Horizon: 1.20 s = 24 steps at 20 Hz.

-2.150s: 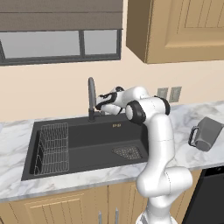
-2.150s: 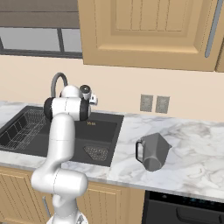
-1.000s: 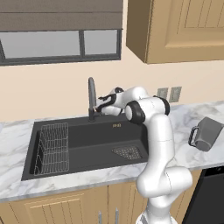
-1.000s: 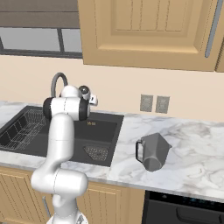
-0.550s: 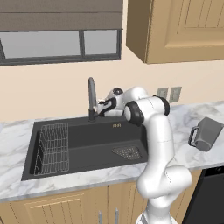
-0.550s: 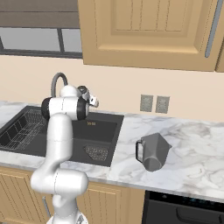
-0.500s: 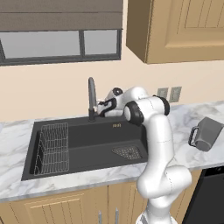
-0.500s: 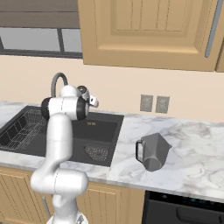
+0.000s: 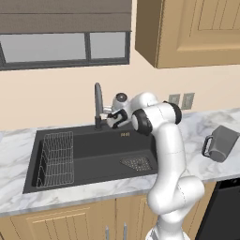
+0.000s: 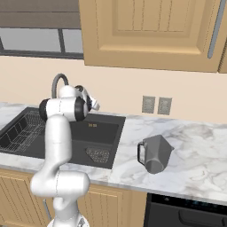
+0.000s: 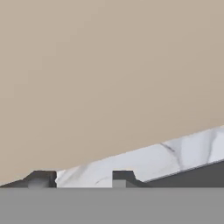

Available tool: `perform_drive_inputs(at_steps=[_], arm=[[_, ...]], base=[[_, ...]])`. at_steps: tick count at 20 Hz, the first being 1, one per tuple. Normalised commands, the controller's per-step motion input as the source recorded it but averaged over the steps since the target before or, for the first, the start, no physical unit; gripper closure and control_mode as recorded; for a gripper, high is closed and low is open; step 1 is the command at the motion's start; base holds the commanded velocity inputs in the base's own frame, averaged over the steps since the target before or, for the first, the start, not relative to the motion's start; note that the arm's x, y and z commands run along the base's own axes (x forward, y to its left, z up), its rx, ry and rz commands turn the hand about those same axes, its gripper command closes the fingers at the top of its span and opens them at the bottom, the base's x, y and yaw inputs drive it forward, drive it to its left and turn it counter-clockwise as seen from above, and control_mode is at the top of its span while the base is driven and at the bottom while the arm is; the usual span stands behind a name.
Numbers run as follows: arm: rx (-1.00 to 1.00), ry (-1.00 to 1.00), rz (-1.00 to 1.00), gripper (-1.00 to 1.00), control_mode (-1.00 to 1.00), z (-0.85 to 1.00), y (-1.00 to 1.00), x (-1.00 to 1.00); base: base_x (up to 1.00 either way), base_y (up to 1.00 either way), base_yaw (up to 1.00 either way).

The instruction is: Turn on the sink faucet and place the jug under the water for a few seconds to fill it up.

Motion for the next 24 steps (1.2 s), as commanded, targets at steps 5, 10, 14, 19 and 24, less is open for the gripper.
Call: perform_drive_inputs(at_steps=[5,10,14,19,24], arm=[[0.0,0.04,-0.2,1.0,-1.0,-0.1,-0.64,0.0],[0.0,0.0,-0.18,1.0,-1.0,0.0,-0.59,0.0],[0.01,0.0,-0.19,1.0,-1.0,0.0,-0.62,0.0],[0.08,0.0,-0.18,1.0,-1.0,0.02,-0.6,0.0],[0.19,-0.07,-0.16,1.0,-1.0,0.33,-0.57,0.0]], base=[[0.0,0.0,0.0],[0.0,0.0,0.0],[0.0,0.0,0.0],[0.0,0.0,0.0],[0.0,0.0,0.0]])
